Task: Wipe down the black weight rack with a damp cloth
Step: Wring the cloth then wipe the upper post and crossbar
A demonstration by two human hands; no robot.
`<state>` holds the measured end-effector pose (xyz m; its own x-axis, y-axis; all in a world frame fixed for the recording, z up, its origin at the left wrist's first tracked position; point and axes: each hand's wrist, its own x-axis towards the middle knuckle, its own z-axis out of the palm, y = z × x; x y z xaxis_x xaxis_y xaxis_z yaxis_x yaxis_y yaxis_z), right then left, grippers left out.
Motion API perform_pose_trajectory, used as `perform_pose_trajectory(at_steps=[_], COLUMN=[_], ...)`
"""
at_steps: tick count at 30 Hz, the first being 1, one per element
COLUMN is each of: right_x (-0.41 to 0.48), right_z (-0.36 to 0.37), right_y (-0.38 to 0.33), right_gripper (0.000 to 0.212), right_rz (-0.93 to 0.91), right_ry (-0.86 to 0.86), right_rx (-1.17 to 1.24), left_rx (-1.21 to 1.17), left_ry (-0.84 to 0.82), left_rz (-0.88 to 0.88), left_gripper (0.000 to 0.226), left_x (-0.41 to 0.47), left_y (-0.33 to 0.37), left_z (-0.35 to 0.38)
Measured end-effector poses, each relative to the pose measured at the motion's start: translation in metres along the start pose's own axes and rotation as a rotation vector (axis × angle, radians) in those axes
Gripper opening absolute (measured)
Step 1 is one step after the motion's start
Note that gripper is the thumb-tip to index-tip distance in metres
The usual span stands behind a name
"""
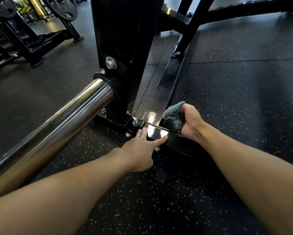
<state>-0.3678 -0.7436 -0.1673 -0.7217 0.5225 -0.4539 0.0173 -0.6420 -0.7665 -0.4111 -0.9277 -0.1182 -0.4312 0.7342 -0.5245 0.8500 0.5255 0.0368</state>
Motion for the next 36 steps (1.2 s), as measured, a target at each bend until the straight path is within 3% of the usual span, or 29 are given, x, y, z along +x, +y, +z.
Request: perform_pose_trajectory(at_steps=[5, 9, 12, 14, 16, 20, 24, 36], right_x=[-0.048, -0.110, -0.175, -0.223, -0.274, -0.381, -0.495, -0.807], right_z=[-0.031, -0.054, -0.060, -0.061, -0.058, -0.042, -0.010, 0.060], right_y=[-0.040, -0.078, -0.113, -0.139, -0.171, -0.243, -0.322, -0.538], right_gripper=[0.031, 0.028, 0.025, 0.030, 0.035, 0.038, 0.035, 0.029], right_rz=[-0.004, 0.015, 0.037, 0.051, 0.075, 0.079, 0.041, -0.352], right_ry=[0.094, 0.162, 0.241, 0.257, 0.258, 0.311, 0.261, 0.506], right_rx=[0.173, 0.258, 0.314, 0.319, 0.326, 0.275, 0.148, -0.481], left_rx=[-0.123, -0.736, -1.121, -1.260, -1.311, -1.417, -1.441, -1.550], left_ry=[-0.031, 0.121, 0.102, 0.040, 0.014, 0.011, -0.049, -0.030], left_rz=[-0.087, -0.057, -0.127, -0.161, -0.173, -0.190, -0.175, 0.130], left_gripper=[0.079, 0.048, 0.024, 0.033, 0.044, 0.021, 0.021, 0.011], left_x=[0.004, -0.006, -0.038, -0.070, -0.108, -0.203, -0.310, -0.581], left_y=[0.012, 0.076, 0.148, 0.191, 0.227, 0.282, 0.318, 0.390], left_z=[-0.015, -0.049, -0.099, -0.136, -0.173, -0.245, -0.324, -0.525])
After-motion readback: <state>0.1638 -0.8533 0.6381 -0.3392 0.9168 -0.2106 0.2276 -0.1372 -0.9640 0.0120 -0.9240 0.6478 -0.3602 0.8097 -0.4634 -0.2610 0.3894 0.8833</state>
